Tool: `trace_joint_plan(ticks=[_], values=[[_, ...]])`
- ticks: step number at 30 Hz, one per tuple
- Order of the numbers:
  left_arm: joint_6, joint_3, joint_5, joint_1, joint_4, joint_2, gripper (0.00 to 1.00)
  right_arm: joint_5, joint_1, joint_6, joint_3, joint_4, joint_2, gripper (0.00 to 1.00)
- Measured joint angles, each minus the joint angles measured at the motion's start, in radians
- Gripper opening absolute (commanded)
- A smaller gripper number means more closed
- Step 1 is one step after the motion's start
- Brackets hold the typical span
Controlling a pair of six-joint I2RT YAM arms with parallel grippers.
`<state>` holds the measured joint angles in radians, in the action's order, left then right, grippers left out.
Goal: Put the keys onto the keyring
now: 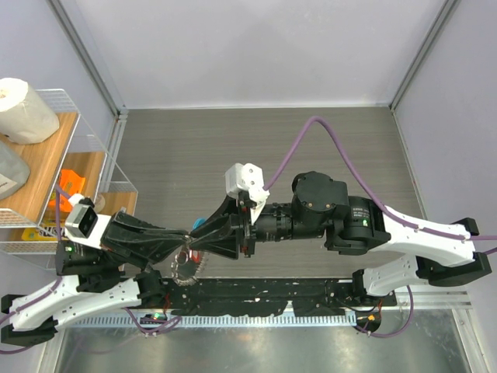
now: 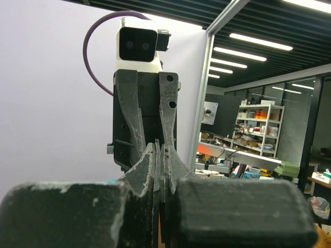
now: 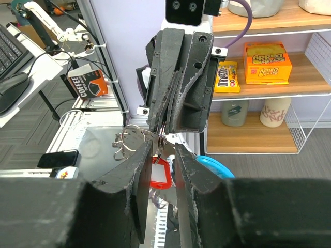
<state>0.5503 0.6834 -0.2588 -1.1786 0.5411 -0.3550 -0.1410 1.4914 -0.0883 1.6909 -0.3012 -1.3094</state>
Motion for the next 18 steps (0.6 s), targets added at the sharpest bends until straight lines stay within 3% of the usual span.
trace_joint_plan(ticks=[4,13,16,18], values=[[0.0,0.0,0.003,0.0,0.0,0.0,0.0,-0.007,0.0,-0.001,0.001,-0.002,-0.005,0.28],[0.0,0.0,0.005,0.0,0.0,0.0,0.0,-0.011,0.0,-0.001,0.001,-0.002,-0.013,0.15],[0.0,0.0,0.006,0.0,0.001,0.0,0.0,-0.011,0.0,0.0,0.001,-0.002,-0.013,0.06],[0.0,-0.002,0.009,0.0,0.002,0.0,0.0,-0.011,0.0,0.003,0.002,-0.002,-0.013,0.05]])
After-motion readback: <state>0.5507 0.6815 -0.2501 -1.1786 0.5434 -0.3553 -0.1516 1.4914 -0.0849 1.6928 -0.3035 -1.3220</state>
